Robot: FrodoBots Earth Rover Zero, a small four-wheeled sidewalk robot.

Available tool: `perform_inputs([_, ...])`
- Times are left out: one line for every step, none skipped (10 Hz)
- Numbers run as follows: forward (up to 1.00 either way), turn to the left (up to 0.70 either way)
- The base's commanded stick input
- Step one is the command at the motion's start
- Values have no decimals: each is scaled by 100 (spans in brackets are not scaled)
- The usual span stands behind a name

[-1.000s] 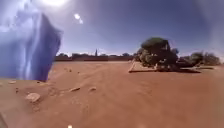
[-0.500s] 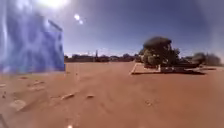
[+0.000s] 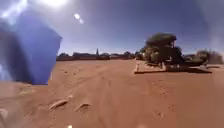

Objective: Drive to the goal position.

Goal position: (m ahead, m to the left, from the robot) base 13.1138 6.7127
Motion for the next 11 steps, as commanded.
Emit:
perform_inputs([70,0])
perform_inputs([70,0])
perform_inputs([70,0])
perform_inputs([70,0])
perform_inputs([70,0])
perform_inputs([70,0])
perform_inputs([70,0])
perform_inputs([70,0])
perform_inputs([70,0])
perform_inputs([70,0])
perform_inputs([70,0])
